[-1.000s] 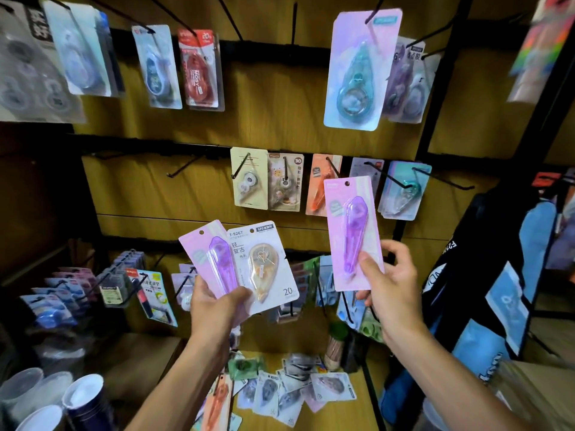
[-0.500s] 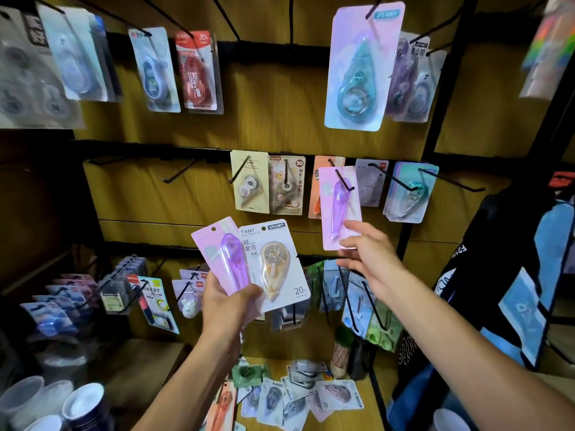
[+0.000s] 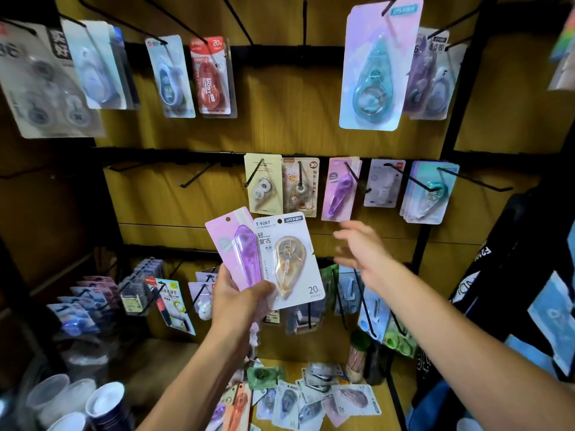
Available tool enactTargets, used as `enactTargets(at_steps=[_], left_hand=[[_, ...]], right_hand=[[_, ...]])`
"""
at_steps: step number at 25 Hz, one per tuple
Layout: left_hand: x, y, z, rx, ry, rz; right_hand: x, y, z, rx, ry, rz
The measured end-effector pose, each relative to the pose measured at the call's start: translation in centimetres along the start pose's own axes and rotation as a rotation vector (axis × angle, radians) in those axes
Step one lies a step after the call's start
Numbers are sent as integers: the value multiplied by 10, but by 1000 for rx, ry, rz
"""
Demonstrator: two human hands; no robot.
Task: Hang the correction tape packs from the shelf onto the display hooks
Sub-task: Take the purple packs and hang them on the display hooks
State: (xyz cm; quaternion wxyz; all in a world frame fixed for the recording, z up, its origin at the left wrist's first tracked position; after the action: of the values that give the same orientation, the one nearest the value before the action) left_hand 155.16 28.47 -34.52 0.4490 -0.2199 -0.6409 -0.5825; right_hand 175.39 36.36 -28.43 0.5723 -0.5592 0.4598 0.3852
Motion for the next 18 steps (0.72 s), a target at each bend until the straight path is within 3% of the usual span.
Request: enactTargets(at_steps=[2, 4, 10, 14, 18], left_hand=[[-5, 7, -3, -3, -4, -23], [-11, 13, -5, -10, -6, -34], [-17, 16, -9, 9, 29, -40], [-12, -4, -5, 108, 9, -154], [-2, -31, 3, 185, -41, -205]], right_hand=[[13, 10, -35, -211, -47, -25], [24, 12, -59, -321, -90, -114], [45, -3, -70, -258, -78, -226], [38, 2, -73, -170, -175, -233], [12, 34, -84, -197, -327, -249]])
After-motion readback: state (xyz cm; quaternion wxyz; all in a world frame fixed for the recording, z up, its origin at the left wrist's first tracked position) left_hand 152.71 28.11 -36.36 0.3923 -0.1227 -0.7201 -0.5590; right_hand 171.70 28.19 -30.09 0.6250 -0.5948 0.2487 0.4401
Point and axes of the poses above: each hand's wrist, its own z-axis towards the middle knuckle, its own y-axis out of the palm, x = y × z, the point moved 3 cm from there along z, towards the middle knuckle, and after that the axes turned 14 degrees about -z, right-handed, at the moved point
